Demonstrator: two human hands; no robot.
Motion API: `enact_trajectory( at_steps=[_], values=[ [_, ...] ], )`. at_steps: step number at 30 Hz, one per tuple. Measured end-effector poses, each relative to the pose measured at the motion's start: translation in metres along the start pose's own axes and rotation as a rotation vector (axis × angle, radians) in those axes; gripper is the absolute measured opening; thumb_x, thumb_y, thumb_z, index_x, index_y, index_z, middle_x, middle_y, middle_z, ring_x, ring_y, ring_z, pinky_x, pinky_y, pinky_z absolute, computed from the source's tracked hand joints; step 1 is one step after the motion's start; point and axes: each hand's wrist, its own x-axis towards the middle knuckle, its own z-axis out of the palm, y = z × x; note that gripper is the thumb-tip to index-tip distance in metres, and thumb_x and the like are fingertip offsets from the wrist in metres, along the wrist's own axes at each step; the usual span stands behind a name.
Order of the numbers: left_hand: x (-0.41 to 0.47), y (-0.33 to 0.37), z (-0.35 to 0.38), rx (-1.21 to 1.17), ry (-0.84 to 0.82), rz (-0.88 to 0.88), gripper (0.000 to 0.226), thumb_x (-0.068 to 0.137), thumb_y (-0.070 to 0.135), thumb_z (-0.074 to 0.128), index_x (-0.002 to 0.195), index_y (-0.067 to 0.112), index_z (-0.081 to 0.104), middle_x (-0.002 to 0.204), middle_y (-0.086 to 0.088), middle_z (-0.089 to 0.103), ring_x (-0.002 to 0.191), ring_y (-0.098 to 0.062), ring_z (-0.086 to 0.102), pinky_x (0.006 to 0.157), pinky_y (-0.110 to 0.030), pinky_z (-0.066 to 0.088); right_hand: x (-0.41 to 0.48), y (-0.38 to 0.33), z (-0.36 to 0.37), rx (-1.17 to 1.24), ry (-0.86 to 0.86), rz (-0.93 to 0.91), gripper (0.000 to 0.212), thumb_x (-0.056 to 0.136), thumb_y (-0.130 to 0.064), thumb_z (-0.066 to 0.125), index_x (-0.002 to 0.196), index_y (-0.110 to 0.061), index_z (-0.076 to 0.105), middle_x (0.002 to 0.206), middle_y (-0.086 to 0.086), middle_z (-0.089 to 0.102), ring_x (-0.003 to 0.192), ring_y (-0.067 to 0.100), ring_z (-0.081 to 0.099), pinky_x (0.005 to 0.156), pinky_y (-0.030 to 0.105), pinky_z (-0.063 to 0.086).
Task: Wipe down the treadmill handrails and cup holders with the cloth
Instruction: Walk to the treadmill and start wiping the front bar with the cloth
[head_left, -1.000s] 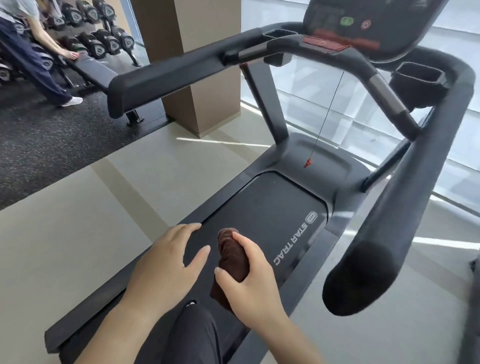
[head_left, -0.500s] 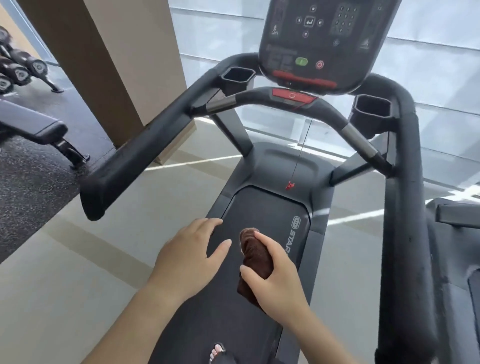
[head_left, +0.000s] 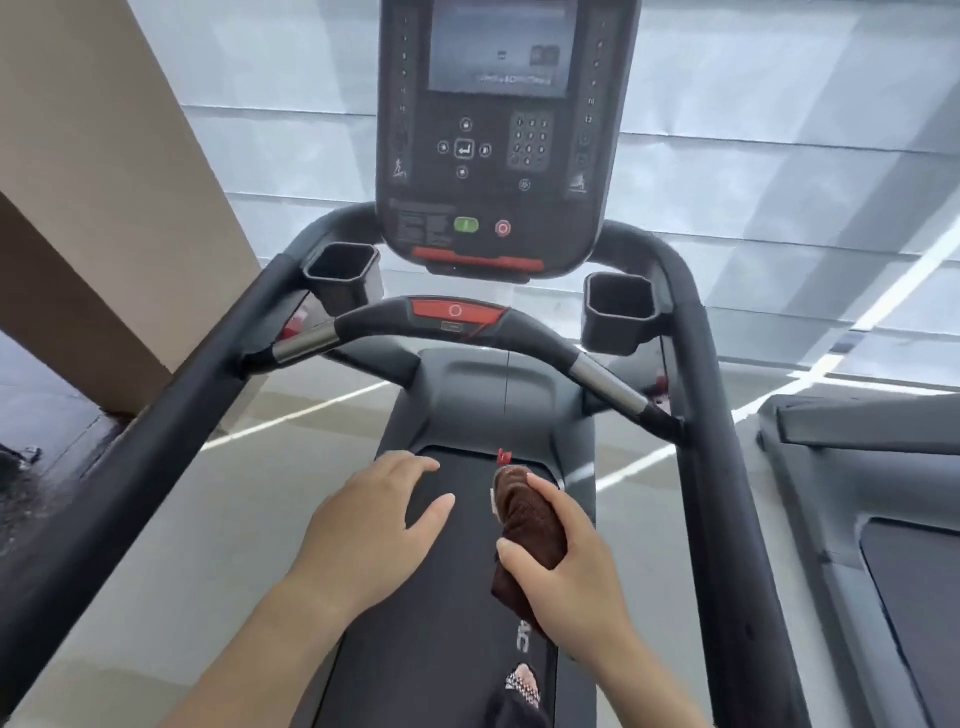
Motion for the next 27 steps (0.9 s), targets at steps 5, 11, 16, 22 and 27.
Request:
enact_trajectory(
  at_steps=[5, 11, 16, 22, 27],
  values=[
    [0.086, 0.03, -0.008, 0.071, -0.013, 0.041, 0.039, 0.09, 0.049, 0.043, 0.126, 0.036, 0.046, 0.132, 0.021, 0.046, 0.122, -0.004, 0.043, 0.091, -0.024, 0.038, 0.079, -0.009, -0.029, 0.04, 0.044, -0.036, 0.057, 0.077, -0.02, 0.069, 0.126, -0.041, 0.047, 0.12, -0.03, 0.051, 0.108, -0.01, 0.048, 0.079, -0.001, 0.035],
    [0.154, 0.036, -0.016, 0.058, 0.039, 0.053, 0.038, 0.088, 0.047, 0.047, 0.123, 0.034, 0.05, 0.126, 0.019, 0.052, 0.117, -0.005, 0.047, 0.092, -0.026, 0.041, 0.143, -0.02, -0.036, 0.068, 0.075, -0.055, 0.058, 0.074, -0.025, 0.07, 0.125, -0.042, 0.048, 0.121, -0.027, 0.054, 0.111, -0.008, 0.049, 0.092, 0.014, 0.04],
    [0.187, 0.023, -0.018, 0.055, 0.025, 0.062, 0.039, 0.089, 0.047, 0.047, 0.125, 0.034, 0.048, 0.13, 0.02, 0.049, 0.12, -0.003, 0.045, 0.091, -0.023, 0.04, 0.177, -0.037, -0.034, 0.058, 0.078, -0.104, 0.058, 0.076, -0.019, 0.07, 0.126, -0.039, 0.048, 0.124, -0.027, 0.052, 0.115, -0.009, 0.045, 0.09, 0.005, 0.036],
    [0.238, 0.001, -0.026, -0.002, 0.035, 0.13, 0.038, 0.088, 0.046, 0.048, 0.123, 0.032, 0.05, 0.127, 0.017, 0.052, 0.118, -0.006, 0.047, 0.097, -0.03, 0.043, 0.214, -0.057, -0.027, -0.014, 0.188, -0.214, 0.06, 0.073, -0.024, 0.067, 0.129, -0.033, 0.047, 0.13, -0.019, 0.05, 0.122, 0.001, 0.045, 0.101, 0.023, 0.038],
    [0.273, -0.029, -0.027, -0.015, 0.014, 0.175, 0.036, 0.088, 0.044, 0.049, 0.122, 0.031, 0.05, 0.125, 0.015, 0.053, 0.114, -0.008, 0.049, 0.092, -0.029, 0.045, 0.248, -0.052, 0.001, -0.301, 0.257, -0.273, 0.064, 0.074, -0.029, 0.064, 0.135, -0.025, 0.043, 0.141, -0.015, 0.039, 0.132, 0.003, 0.033, 0.109, 0.023, 0.027]
  ],
)
